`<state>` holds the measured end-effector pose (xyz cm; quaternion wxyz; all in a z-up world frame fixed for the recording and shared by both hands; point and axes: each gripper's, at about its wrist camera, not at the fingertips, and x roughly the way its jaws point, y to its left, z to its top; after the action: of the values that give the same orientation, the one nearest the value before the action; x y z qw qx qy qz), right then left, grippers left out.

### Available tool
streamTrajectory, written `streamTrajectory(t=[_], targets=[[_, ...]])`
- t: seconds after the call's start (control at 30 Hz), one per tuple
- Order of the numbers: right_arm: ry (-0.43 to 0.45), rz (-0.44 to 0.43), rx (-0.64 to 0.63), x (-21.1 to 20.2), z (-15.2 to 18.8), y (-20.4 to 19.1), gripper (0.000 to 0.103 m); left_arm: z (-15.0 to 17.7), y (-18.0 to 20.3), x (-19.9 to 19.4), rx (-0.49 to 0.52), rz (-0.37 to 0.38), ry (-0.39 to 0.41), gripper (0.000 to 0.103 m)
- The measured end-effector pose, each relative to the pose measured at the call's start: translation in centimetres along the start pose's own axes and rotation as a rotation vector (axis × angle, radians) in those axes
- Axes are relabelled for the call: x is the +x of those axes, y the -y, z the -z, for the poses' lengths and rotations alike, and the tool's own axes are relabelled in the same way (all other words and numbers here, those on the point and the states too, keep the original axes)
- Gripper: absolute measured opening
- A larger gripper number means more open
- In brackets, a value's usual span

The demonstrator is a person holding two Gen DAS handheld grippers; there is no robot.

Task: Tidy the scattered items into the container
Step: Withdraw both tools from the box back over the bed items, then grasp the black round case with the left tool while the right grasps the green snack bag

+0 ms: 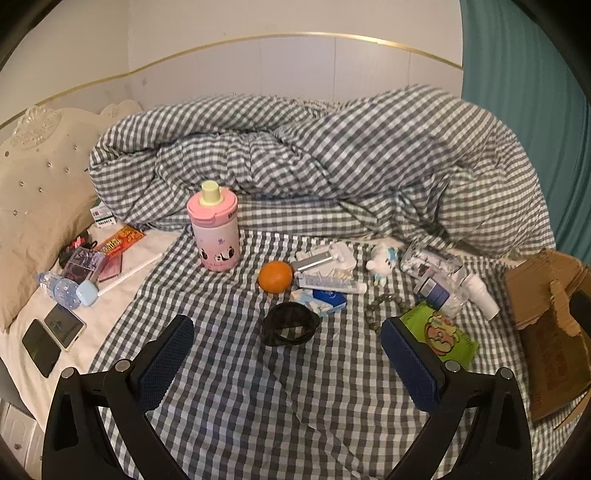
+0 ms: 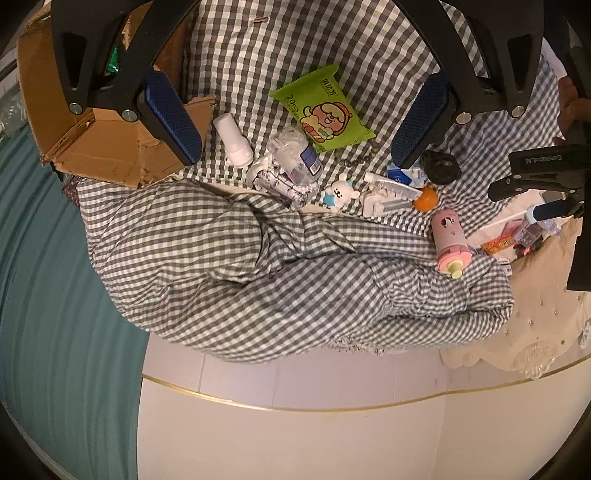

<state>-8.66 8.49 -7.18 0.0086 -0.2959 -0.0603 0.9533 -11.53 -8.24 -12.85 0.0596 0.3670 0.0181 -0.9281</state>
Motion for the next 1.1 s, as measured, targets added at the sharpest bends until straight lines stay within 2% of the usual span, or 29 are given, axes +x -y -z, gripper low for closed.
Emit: streamTrajectory(t=[0.73, 1.1], targets=[[-0.206, -0.036, -0.018, 12.1, 3.4, -0.3, 0.103, 1.7, 0.2, 14.1, 0.031, -0.015, -0.196, 0.103], [-0.270, -0.037, -0.024, 15.4, 5.1, 0.1, 0.103, 2.1, 0.5, 18.0, 0.029, -0.004, -0.235, 0.103]])
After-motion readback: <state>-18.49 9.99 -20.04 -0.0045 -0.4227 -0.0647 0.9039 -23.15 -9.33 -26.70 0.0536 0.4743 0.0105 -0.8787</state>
